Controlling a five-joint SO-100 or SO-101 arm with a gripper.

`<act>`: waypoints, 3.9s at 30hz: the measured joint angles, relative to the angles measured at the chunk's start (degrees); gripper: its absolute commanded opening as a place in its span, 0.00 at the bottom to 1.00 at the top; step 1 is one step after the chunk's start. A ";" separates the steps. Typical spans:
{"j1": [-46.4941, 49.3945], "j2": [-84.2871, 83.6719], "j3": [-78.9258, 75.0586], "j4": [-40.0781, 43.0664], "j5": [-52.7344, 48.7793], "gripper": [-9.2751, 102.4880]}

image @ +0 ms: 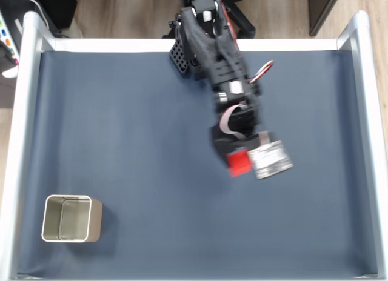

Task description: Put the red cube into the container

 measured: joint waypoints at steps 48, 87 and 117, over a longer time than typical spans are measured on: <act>48.16 -47.11 -56.25 -9.93 -6.77 0.08; 48.43 -53.79 -59.77 -16.52 0.35 0.30; 47.99 -50.45 -57.74 -17.23 1.85 0.08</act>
